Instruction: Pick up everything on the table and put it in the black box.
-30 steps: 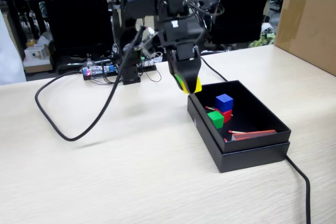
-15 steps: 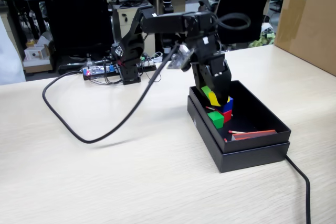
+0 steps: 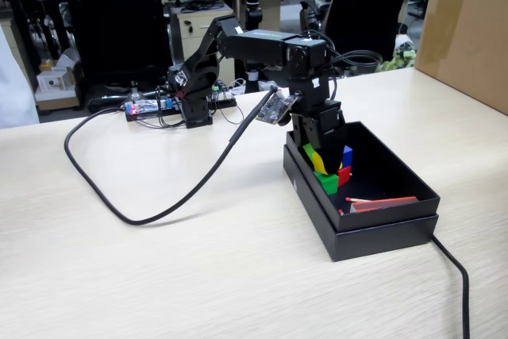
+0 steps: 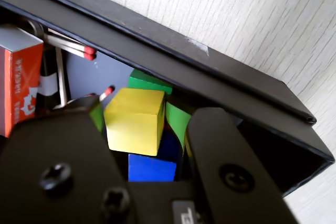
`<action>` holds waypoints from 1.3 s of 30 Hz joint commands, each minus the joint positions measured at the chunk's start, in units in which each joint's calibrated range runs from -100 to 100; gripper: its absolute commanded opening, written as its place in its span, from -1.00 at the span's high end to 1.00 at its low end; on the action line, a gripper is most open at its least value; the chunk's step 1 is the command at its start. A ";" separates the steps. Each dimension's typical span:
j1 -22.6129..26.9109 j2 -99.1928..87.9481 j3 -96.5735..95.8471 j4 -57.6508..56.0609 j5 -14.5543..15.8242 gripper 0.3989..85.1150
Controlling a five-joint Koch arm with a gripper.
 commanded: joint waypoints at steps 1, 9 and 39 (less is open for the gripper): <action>-0.24 -2.56 -0.07 -0.47 -0.15 0.18; -0.59 -17.13 -0.35 -0.47 0.34 0.02; -14.02 -116.15 -85.93 26.40 -3.13 -0.22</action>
